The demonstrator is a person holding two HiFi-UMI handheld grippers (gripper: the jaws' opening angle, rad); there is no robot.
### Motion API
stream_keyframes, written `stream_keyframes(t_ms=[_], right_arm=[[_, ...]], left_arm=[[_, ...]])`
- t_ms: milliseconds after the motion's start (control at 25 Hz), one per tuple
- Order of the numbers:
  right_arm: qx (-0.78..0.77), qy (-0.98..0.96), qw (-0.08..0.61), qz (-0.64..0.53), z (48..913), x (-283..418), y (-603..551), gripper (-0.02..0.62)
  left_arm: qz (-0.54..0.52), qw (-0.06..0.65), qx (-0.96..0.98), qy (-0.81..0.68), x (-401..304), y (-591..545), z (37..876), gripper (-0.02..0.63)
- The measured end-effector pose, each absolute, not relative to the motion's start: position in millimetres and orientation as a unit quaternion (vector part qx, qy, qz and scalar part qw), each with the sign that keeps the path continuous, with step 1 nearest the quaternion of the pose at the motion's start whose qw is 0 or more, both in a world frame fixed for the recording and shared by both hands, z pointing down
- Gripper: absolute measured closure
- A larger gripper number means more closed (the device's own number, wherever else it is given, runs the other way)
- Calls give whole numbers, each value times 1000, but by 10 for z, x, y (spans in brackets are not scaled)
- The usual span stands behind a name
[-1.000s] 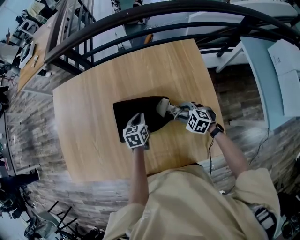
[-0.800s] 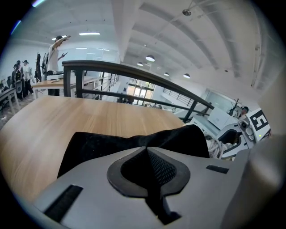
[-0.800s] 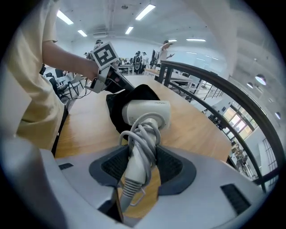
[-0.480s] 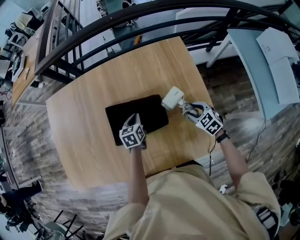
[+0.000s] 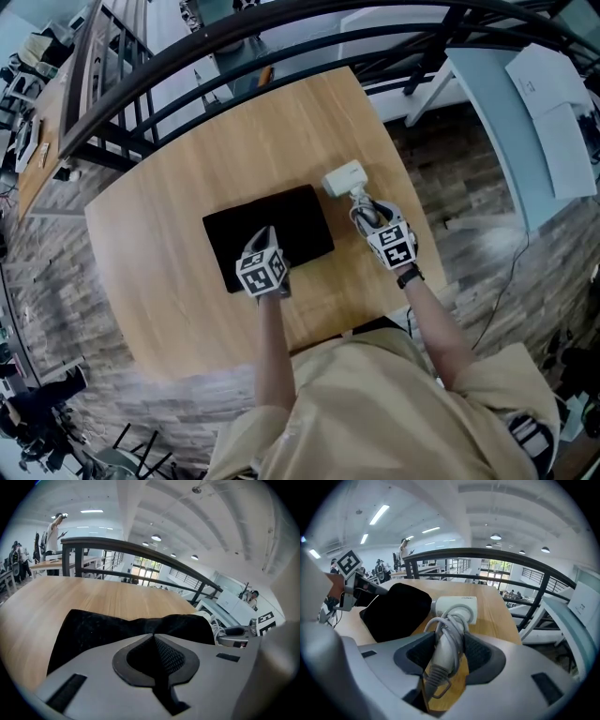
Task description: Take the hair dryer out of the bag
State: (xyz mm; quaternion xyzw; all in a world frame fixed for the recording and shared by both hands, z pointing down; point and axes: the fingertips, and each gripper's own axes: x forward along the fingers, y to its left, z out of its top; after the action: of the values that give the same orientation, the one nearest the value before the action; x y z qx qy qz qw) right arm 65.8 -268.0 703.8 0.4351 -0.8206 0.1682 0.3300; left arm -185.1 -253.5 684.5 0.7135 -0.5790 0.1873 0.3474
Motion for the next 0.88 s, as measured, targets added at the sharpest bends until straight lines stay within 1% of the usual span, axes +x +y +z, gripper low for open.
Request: stream_keyframes(t_ms=[200, 400, 440, 480, 560, 600, 720, 880], right_arm=[[466, -807, 311, 188, 7203, 652, -2770, 402], [470, -794, 335, 190, 7353, 616, -2727, 400], [470, -794, 337, 188, 7376, 615, -2722, 400], [467, -795, 339, 189, 7399, 612, -2719, 400], [455, -799, 341, 195, 7431, 627, -2693, 375], [454, -799, 340, 198, 7424, 658, -2665, 348], [477, -792, 321, 203, 7204, 780, -2507, 339], [506, -800, 260, 190, 6741, 756, -2442, 341]], left_arm=[[199, 343, 716, -575, -1816, -2530, 6925, 589], [234, 323, 720, -568, -1769, -2506, 7024, 588], [241, 318, 721, -566, -1760, -2504, 7042, 578], [245, 315, 722, -565, -1757, -2500, 7053, 540], [245, 314, 722, -566, -1757, -2471, 7052, 461], [242, 316, 721, -568, -1760, -2442, 7038, 445], [233, 315, 718, -575, -1792, -2294, 6943, 426], [203, 294, 718, -597, -1847, -2203, 6660, 426]])
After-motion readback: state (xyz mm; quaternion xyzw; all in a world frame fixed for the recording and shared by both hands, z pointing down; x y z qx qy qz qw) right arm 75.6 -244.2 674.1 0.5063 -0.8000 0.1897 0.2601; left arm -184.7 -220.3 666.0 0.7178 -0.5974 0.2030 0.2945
